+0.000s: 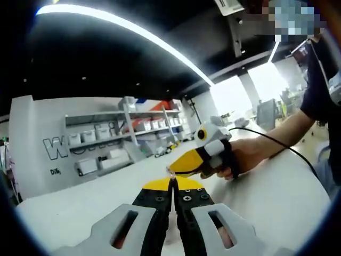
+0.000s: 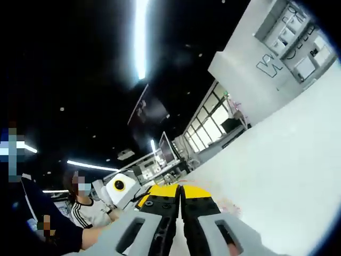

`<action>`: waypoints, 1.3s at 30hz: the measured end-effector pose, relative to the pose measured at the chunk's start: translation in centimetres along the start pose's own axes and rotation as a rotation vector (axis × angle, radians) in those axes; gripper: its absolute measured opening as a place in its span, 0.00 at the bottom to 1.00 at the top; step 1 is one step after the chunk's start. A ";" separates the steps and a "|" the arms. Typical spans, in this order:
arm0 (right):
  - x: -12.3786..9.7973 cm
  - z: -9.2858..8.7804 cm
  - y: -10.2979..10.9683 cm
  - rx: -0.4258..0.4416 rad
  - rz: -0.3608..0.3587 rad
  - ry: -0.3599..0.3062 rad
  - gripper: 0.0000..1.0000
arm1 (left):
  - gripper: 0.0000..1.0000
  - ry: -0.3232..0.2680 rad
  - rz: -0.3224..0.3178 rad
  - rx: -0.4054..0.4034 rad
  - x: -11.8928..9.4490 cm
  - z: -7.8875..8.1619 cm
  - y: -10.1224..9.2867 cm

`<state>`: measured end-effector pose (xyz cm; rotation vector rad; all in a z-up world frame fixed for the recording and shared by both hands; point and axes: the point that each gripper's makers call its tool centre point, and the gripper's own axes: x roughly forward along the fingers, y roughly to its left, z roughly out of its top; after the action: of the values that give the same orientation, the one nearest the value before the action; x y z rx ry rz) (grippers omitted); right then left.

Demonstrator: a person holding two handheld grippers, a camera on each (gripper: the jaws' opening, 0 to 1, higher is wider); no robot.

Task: Open the resealable bag by pulling the two sides of the seal apart until the entire bag opening is separated and visibly accessible.

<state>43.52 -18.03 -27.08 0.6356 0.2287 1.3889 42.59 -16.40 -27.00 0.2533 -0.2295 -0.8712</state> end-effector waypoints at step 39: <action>-0.4 -0.7 -0.6 0.016 -0.041 0.056 0.00 | 0.16 0.009 0.030 0.002 0.1 -0.2 0.4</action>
<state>43.56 -18.26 -28.06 0.6029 0.2966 1.3675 43.05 -16.20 -27.06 0.2552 -0.2252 -0.8400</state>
